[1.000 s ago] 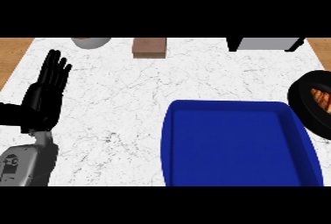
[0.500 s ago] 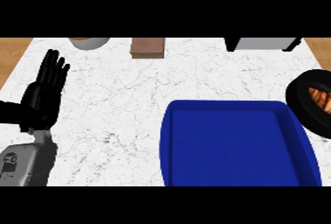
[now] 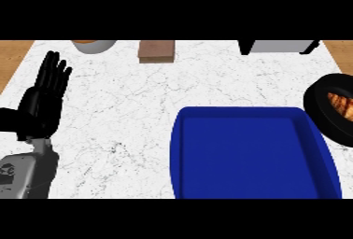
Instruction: Pick the croissant from the tray and place it in the pot
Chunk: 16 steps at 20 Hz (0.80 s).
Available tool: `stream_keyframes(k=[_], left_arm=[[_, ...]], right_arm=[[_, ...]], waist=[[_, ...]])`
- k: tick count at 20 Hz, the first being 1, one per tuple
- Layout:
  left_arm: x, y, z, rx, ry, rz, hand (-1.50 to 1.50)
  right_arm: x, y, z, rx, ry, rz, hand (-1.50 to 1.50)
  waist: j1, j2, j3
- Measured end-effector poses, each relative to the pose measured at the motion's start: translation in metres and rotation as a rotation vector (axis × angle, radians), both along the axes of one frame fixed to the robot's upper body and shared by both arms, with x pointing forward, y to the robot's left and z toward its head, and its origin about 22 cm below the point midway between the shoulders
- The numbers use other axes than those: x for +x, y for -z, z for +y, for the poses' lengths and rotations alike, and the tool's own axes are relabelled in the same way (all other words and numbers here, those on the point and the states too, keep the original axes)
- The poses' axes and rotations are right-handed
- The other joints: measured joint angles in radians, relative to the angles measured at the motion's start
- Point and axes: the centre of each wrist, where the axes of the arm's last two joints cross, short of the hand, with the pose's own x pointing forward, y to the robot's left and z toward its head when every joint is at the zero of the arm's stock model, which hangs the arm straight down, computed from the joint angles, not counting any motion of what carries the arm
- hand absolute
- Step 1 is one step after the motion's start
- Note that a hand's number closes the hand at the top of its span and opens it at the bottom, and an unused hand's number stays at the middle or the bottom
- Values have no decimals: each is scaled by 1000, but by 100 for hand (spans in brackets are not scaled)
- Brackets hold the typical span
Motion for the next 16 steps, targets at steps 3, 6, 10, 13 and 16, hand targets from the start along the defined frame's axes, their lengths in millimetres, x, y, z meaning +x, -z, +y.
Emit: stream_keyframes(k=[3,6,10,13,16], left_arm=[[-1,5,-8,0,-6,-1,0],[-5,8,-9,3,-3,-4,0],[-6,9,-4,4,3,4,0],[-2,7,0,6,0,-1,0],[0,11,7,8,-4,1,0]], right_arm=[[-29,-3,-16,1,11,-43,-150],[-57,-4,-26,-2,32,-64,-150],[-95,7,-45,2,50,-84,-150],[-119,5,-49,-3,55,-91,-150],[-150,8,-59,-10,55,-98,-150]], waist=[[-1,0,0],[0,0,0],[0,1,0],[0,1,0],[-1,1,0]])
